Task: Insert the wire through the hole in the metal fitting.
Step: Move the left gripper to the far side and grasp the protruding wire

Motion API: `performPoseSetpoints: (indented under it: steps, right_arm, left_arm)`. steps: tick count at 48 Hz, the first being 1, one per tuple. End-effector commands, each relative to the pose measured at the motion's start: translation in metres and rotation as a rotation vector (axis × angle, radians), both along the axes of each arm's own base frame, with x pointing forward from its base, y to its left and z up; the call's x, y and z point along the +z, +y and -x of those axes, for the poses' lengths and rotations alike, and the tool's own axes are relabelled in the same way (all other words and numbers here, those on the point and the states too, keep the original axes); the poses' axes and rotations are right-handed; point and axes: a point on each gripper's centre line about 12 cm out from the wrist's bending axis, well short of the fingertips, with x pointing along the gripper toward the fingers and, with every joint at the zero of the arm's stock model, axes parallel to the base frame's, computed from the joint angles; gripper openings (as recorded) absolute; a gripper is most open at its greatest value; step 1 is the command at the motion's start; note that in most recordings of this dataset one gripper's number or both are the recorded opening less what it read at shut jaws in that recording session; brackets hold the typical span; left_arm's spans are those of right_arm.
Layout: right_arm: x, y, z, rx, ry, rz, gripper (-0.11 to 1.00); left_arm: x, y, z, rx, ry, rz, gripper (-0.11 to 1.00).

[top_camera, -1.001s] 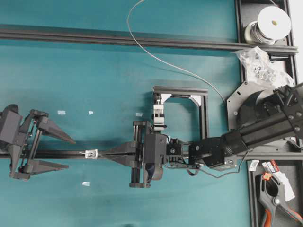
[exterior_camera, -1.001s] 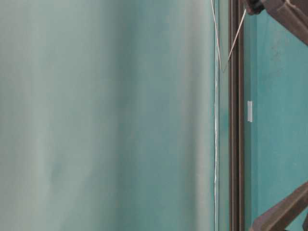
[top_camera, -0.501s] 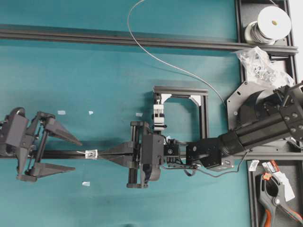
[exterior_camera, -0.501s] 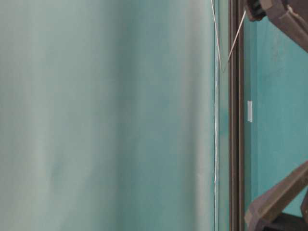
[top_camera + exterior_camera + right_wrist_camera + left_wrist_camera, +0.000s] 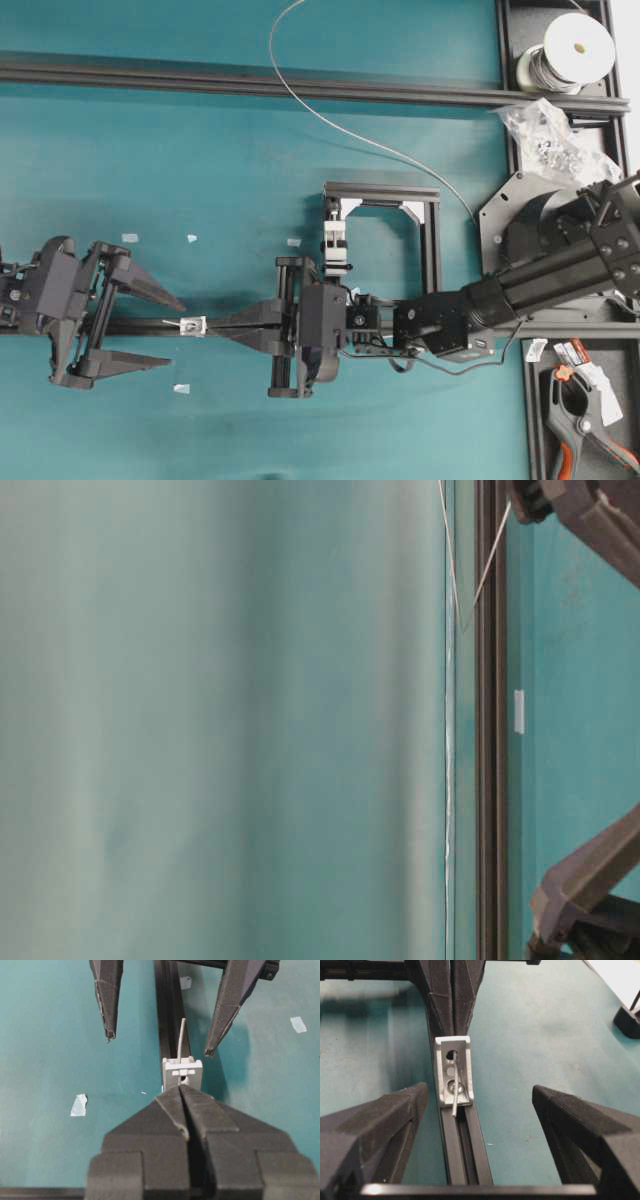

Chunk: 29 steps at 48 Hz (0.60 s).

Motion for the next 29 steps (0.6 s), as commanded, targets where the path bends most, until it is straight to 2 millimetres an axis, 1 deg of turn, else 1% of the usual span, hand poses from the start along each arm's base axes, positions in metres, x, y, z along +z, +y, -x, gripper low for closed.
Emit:
performPoseSetpoints:
  steps: [1, 8, 10, 13, 17, 21, 26, 29]
  right_arm:
    - [0.0079, 0.0013, -0.0018, 0.002, -0.027, -0.006, -0.01]
    - [0.0079, 0.0013, -0.0018, 0.001, -0.027, -0.008, -0.01]
    - [0.0079, 0.0019, -0.0017, 0.003, -0.027, -0.008, -0.01]
    - [0.0081, 0.0013, -0.0019, 0.001, -0.029, -0.008, -0.01]
    - [0.0086, 0.0014, -0.0024, 0.001, -0.032, -0.008, -0.01]
    - [0.0083, 0.0019, -0.0018, 0.003, -0.031, -0.007, -0.01]
    - [0.0084, 0.0013, -0.0020, 0.002, -0.032, -0.007, -0.01]
    - [0.0082, 0.0018, -0.0018, 0.002, -0.030, -0.007, -0.01]
  left_arm:
    - [0.0108, -0.0011, -0.0046, -0.002, -0.036, 0.008, 0.57]
    - [0.0127, -0.0016, -0.0064, -0.001, -0.043, 0.011, 0.56]
    - [0.0128, -0.0018, -0.0072, -0.001, -0.045, 0.012, 0.54]
    - [0.0138, -0.0020, -0.0077, -0.001, -0.047, 0.013, 0.45]
    - [0.0132, -0.0021, -0.0076, -0.003, -0.046, 0.010, 0.26]
    - [0.0140, -0.0021, -0.0077, -0.003, -0.049, 0.011, 0.11]
    - [0.0138, -0.0021, -0.0077, -0.003, -0.048, 0.009, -0.01]
    - [0.0132, -0.0021, -0.0076, -0.003, -0.047, 0.009, -0.04]
